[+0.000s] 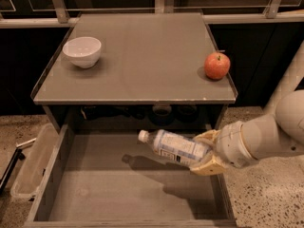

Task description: Place blue plastic bottle into top drawer

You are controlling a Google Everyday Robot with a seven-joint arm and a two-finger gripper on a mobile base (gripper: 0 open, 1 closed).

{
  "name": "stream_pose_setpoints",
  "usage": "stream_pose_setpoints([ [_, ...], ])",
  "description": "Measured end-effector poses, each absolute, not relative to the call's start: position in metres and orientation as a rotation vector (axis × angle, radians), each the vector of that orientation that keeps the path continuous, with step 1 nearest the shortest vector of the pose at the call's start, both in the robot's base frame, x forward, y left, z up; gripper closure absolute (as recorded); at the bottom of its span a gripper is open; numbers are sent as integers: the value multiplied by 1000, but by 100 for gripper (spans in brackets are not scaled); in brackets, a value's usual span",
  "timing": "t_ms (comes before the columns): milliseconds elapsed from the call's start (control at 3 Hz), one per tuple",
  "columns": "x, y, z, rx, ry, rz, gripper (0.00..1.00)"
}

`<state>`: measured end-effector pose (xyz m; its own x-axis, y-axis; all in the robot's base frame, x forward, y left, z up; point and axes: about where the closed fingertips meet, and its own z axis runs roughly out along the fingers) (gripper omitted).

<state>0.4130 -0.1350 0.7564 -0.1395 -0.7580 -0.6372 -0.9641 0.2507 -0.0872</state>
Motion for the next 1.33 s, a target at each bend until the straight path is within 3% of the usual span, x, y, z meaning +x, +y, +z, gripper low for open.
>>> stream_pose_setpoints([
  [667,413,-130,747,-1566,1968,491,100],
  [1333,428,-99,670,-1515,1965,628,100],
])
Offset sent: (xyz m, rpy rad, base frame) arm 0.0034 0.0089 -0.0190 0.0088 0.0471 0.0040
